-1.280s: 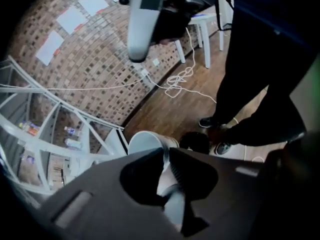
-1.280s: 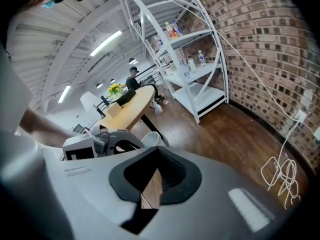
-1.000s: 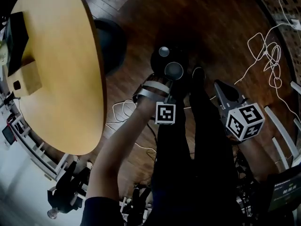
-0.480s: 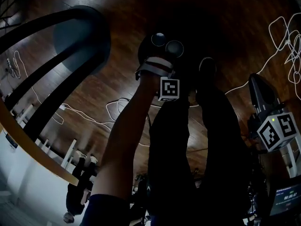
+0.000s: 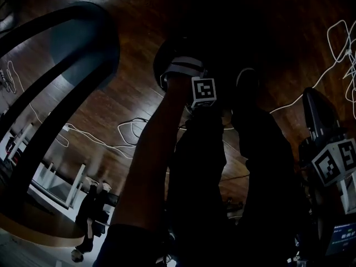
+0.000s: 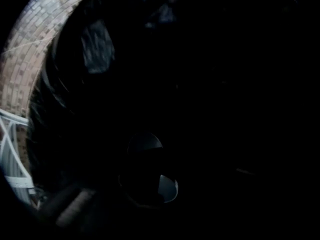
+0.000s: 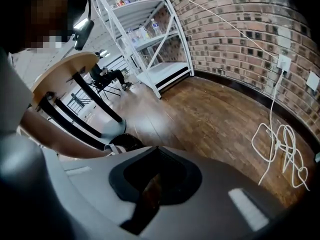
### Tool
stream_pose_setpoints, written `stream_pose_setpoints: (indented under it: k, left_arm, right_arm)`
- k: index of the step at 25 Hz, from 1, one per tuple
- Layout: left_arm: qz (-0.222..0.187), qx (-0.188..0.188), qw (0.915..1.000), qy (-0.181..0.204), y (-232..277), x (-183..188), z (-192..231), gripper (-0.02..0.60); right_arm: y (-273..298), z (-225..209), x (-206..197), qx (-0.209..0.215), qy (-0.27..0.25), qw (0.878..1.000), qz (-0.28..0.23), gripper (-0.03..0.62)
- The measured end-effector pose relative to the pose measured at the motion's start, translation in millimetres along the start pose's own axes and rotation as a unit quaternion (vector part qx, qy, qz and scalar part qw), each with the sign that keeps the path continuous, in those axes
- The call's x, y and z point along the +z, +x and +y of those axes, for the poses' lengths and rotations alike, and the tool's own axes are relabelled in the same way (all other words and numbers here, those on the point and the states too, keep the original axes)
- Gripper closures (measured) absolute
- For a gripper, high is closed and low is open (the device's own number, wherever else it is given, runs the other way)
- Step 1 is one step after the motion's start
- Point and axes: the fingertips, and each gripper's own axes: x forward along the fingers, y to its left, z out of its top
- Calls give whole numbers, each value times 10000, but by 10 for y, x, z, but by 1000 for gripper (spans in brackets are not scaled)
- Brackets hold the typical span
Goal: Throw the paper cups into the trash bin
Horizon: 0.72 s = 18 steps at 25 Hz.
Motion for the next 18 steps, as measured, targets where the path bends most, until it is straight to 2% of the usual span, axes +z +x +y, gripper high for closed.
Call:
stream_pose_setpoints:
  k: [3,4,6,7,8,10,12,15,18]
  left_arm:
    - [-18,-12,10000,-49,-281,-40,58,541]
    - [89,64,9999,-109,-436,-213,198,540]
    - [580,253,9977,-251,-585,-863,698,540]
    - [753,216,9964,-318,-577,-1089,831,532]
    - [707,-15,9968,-369,-550,-1058,711,507]
    - [183,-743,9962,-424,-446,-499,27,492]
    - [-186,-1079,9930,-453,-242,-122,-345,483]
    - [-315,-952,9934,-554,-112,-40,-251,482]
    - [-357,-664,9946,-712,-348,-19,-95,482]
  right_arm:
    - [-124,16,-10,-7,-1,10000,-29,583]
    - [-141,40,-2,-4,-3,10000,-37,583]
    - [-136,96,18,7,-5,10000,-54,583]
    - [-121,127,30,15,-4,10000,-63,583]
    - [-101,157,43,23,-3,10000,-74,583]
    - [-53,218,67,40,2,9999,-96,583]
    - [-8,277,90,51,6,9999,-114,583]
    - [19,369,126,31,-4,9999,-106,583]
    - [-74,486,174,-61,-72,10000,-8,583]
